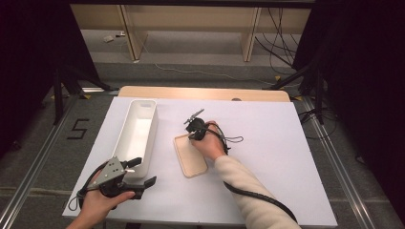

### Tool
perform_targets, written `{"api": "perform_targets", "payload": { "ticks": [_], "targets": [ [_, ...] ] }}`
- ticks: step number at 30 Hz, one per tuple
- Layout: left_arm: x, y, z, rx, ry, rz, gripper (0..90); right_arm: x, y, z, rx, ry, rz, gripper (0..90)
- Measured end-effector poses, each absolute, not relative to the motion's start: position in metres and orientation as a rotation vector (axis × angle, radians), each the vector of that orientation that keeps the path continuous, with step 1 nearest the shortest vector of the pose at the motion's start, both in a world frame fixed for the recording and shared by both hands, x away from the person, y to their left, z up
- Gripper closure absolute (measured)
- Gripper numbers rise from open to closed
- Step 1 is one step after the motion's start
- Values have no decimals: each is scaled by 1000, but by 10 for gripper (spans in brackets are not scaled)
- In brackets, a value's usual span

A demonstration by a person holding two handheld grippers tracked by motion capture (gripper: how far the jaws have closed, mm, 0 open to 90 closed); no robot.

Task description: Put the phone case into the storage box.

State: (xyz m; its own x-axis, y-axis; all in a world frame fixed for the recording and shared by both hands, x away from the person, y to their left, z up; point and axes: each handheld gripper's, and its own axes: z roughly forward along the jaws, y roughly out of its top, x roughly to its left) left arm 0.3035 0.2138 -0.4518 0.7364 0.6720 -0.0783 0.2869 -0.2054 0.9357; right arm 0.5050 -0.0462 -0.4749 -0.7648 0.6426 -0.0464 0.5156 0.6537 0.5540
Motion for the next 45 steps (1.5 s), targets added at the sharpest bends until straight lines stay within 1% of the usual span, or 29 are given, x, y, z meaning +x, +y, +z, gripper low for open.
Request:
{"api": "perform_targets", "payload": {
  "ticks": [18, 39, 45],
  "targets": [
    [303, 213, -452, 1799, 758, 420, 149, 505, -70, -473, 1002, 2614, 739, 900],
    [304, 213, -452, 1791, 755, 414, 149, 503, -75, -472, 1010, 2608, 751, 900],
    [304, 214, -452, 1789, 754, 418, 148, 494, -79, -464, 997, 2564, 847, 750]
  ]
}}
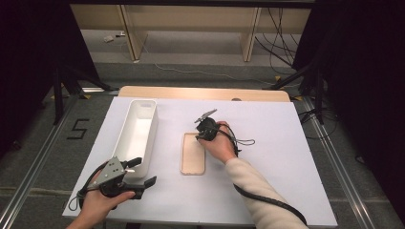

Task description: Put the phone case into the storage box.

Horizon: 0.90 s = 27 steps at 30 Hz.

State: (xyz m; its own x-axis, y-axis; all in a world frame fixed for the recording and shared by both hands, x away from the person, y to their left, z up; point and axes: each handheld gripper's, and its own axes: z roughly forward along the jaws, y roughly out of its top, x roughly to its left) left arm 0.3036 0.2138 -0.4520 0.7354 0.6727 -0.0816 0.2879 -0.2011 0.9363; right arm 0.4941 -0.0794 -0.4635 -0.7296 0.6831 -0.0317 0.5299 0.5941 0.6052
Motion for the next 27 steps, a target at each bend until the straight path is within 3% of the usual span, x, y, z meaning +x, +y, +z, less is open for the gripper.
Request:
{"api": "perform_targets", "payload": {
  "ticks": [12, 27],
  "targets": [
    [303, 211, -451, 1779, 723, 403, 144, 454, -120, -443, 904, 2476, 1130, 399],
    [304, 208, -447, 1752, 717, 432, 115, 403, -176, -424, 888, 2382, 1294, 314]
  ]
}}
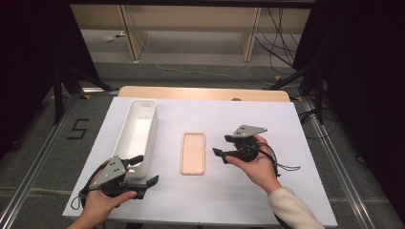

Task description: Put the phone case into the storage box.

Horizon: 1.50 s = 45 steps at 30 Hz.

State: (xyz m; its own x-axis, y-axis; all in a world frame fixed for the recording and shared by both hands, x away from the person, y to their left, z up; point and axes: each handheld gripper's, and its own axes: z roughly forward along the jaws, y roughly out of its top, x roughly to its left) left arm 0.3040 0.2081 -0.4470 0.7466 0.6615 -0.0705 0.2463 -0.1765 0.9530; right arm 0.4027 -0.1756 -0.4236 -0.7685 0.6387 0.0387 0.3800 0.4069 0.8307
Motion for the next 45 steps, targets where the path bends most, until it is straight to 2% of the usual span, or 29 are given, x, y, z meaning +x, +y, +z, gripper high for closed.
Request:
{"api": "perform_targets", "payload": {
  "ticks": [13, 20, 27, 42, 45],
  "targets": [
    [302, 211, -446, 1728, 731, 460, 98, 369, -187, -429, 845, 2399, 1309, 273],
    [300, 214, -446, 1724, 733, 462, 101, 364, -184, -430, 813, 2416, 1278, 269],
    [299, 214, -446, 1725, 715, 464, 103, 365, -168, -433, 720, 2462, 1232, 318],
    [300, 213, -446, 1736, 719, 462, 106, 371, -131, -442, 604, 2573, 1174, 334],
    [300, 213, -446, 1738, 710, 458, 107, 372, -125, -445, 598, 2588, 1155, 369]
  ]
}}
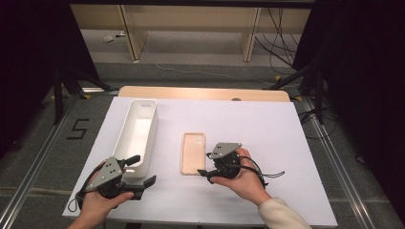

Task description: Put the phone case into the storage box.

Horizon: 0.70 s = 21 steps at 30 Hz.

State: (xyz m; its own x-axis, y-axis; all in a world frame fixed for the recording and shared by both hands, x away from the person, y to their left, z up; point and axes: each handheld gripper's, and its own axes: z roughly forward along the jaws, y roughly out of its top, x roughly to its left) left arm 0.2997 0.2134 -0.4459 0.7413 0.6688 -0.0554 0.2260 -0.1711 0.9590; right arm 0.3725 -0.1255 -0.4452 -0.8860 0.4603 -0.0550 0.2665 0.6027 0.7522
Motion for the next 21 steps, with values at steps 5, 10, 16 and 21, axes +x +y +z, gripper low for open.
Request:
{"api": "perform_targets", "payload": {
  "ticks": [5, 10, 16, 21],
  "targets": [
    [299, 213, -446, 1734, 722, 456, 108, 377, -116, -450, 590, 2618, 1136, 378],
    [300, 213, -446, 1737, 718, 458, 108, 378, -109, -452, 580, 2616, 1131, 389],
    [299, 213, -446, 1737, 717, 457, 108, 382, -101, -455, 559, 2645, 1108, 413],
    [299, 213, -446, 1733, 721, 450, 108, 385, -95, -458, 537, 2638, 1094, 439]
  ]
}}
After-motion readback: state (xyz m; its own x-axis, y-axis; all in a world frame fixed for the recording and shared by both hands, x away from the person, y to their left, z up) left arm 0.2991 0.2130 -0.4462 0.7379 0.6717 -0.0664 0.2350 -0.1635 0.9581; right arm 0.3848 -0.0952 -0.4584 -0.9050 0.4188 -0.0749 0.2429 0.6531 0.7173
